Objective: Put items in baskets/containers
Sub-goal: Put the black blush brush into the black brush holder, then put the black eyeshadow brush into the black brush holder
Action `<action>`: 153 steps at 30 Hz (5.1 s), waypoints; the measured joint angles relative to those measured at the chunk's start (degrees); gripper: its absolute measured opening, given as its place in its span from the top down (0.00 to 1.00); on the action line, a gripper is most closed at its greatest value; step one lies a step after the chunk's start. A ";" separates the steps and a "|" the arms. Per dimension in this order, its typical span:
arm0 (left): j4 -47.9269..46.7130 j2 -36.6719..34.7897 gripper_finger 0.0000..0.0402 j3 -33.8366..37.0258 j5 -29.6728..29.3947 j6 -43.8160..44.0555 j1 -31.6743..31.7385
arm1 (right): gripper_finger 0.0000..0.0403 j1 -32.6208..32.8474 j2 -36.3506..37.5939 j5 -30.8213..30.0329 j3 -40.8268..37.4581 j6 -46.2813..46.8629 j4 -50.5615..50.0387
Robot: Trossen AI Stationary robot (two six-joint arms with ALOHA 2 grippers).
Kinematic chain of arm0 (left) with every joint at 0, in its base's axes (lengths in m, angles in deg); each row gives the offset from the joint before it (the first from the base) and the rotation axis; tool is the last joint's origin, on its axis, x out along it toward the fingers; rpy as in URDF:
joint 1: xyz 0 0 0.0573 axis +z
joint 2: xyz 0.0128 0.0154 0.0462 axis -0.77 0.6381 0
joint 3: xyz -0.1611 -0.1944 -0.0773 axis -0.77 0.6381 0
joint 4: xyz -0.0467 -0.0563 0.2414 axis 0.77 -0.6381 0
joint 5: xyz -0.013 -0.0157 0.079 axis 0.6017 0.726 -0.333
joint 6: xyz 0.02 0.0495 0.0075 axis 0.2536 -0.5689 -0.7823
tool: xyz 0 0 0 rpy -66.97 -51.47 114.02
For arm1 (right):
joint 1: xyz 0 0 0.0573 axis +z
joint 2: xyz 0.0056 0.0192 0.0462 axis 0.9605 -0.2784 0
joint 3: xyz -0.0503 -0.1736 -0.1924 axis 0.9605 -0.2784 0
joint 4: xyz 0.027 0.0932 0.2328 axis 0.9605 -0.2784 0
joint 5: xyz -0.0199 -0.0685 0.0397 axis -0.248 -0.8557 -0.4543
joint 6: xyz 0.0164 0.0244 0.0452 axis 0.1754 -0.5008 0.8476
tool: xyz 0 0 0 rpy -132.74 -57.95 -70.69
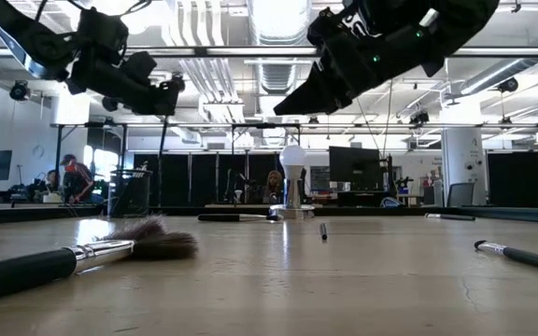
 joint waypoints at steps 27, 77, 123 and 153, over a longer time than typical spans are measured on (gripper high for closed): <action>-14.86 -0.19 0.98 1.33 0.55 10.04 11.60 | 0.98 0.00 -0.15 -1.07 -0.52 -0.04 -0.03; 24.37 -1.56 1.00 22.95 29.02 15.30 -19.59 | 0.98 4.74 8.99 -17.88 -0.93 23.38 -15.52; 22.79 -1.06 1.00 24.72 28.54 14.75 -19.70 | 0.67 -53.58 4.29 -5.15 -0.64 26.17 -49.52; 22.28 -0.91 1.00 24.70 28.54 14.97 -19.70 | 0.82 -53.67 -16.13 -4.31 14.77 30.81 -61.45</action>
